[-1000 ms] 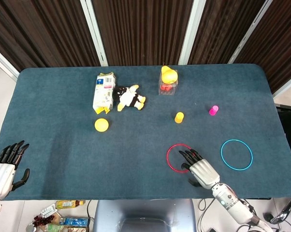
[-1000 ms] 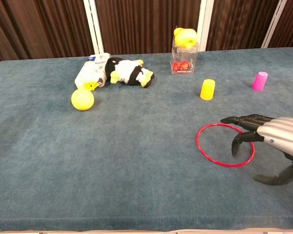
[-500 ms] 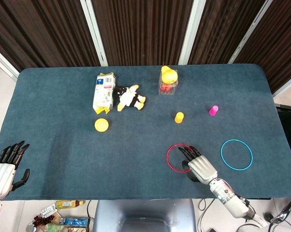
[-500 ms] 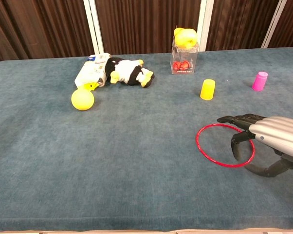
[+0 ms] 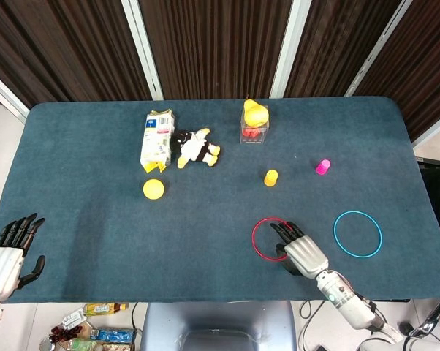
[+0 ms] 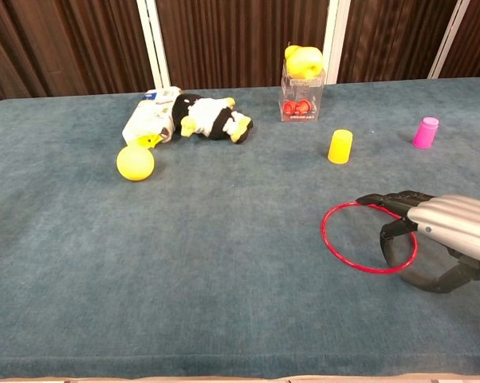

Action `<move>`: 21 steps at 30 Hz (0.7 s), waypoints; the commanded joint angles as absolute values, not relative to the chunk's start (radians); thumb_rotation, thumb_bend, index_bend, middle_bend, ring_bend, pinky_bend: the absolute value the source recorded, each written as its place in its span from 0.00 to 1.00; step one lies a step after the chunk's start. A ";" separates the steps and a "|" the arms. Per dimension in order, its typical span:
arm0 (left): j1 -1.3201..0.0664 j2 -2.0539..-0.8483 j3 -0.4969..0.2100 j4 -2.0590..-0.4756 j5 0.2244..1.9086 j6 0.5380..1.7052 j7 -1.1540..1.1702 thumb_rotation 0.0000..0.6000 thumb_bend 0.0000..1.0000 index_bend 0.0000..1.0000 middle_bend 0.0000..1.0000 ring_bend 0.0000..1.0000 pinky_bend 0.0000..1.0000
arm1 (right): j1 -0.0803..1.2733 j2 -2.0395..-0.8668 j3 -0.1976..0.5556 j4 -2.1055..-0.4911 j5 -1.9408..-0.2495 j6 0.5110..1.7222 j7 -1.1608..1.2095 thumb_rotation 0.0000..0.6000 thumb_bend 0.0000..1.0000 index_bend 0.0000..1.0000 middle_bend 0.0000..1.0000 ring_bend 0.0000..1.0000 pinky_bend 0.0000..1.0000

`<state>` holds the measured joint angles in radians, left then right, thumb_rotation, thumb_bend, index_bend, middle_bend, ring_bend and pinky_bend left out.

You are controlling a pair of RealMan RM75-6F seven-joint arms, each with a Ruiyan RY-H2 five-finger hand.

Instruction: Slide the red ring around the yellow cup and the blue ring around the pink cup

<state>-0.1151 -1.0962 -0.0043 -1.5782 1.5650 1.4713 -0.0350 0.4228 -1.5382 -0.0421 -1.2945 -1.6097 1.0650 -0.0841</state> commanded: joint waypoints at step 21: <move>-0.109 -1.091 -0.002 -1.580 1.566 1.480 -0.039 1.00 0.47 0.00 0.00 0.00 0.08 | 0.429 -1.550 -0.057 -1.285 -1.598 1.073 -0.091 1.00 0.49 0.71 0.00 0.00 0.00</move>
<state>-0.1096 -1.0917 -0.0026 -1.5801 1.5660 1.4791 -0.0383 0.4289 -1.5498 -0.0574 -1.2851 -1.5975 1.0716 -0.0911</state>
